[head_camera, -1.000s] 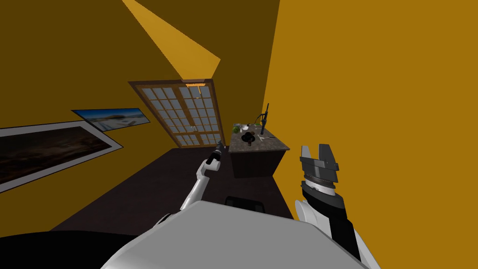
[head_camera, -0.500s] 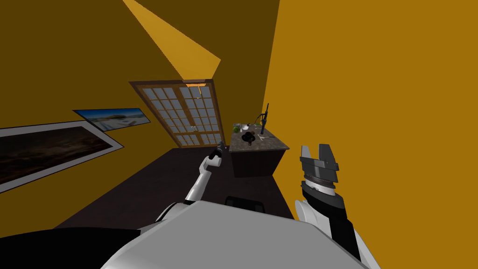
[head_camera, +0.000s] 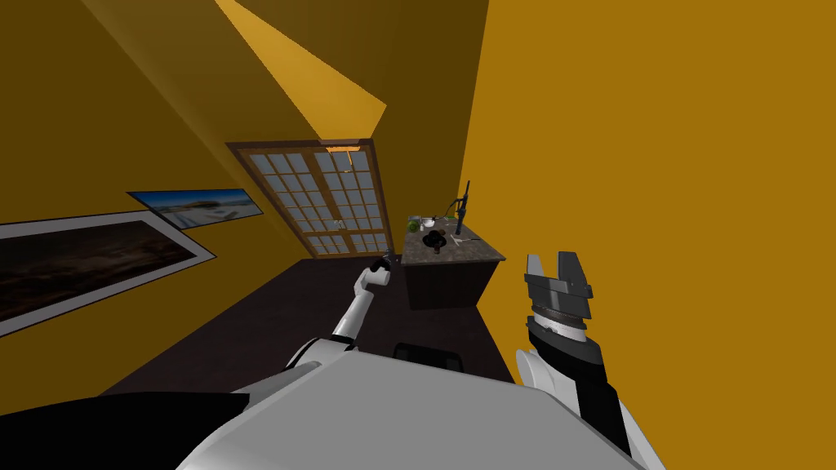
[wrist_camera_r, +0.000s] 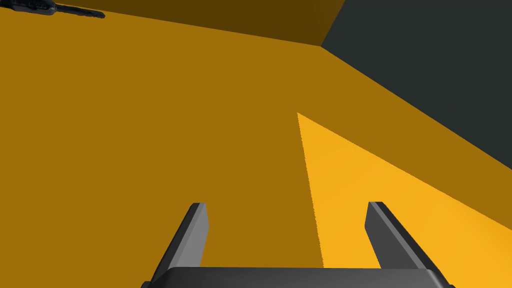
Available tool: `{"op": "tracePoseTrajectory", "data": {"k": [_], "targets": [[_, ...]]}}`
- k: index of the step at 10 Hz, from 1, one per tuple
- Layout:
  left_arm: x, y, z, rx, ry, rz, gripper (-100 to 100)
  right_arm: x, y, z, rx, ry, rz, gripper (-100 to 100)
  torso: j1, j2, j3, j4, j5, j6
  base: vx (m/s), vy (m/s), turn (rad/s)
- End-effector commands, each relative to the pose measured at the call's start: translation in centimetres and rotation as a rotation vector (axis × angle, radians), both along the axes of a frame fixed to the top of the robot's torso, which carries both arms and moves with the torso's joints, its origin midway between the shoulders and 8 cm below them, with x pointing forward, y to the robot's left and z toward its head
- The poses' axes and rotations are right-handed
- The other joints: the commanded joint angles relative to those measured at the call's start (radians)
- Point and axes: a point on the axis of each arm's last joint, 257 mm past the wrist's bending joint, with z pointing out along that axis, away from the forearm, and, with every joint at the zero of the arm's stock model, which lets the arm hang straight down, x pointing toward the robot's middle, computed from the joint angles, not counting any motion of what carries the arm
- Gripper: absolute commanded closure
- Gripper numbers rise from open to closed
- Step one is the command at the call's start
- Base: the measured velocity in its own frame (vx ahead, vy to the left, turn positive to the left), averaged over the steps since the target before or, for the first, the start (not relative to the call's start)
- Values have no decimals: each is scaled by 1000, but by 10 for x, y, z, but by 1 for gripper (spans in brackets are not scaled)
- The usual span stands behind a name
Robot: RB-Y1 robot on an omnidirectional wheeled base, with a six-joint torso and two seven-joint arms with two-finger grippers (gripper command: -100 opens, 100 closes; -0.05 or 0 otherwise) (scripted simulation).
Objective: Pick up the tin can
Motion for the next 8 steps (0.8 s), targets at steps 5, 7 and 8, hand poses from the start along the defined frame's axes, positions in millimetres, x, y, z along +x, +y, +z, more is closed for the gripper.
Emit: {"op": "tracePoseTrajectory", "data": {"k": [5,7,8], "targets": [[16,-5,-30,-61,166,28,-100,0,0,0,0,0,0,0,0,-1,0,0,0,0,-1,-2,-9],[24,-11,-32,-90,221,38,-100,0,0,0,0,0,0,0,-1,-1,-1,0,0,0,9,-9,-14],[20,-10,-42,-90,249,43,-100,0,0,0,0,0,0,0,-1,-1,-1,0,0,0,6,-2,-3]]}}
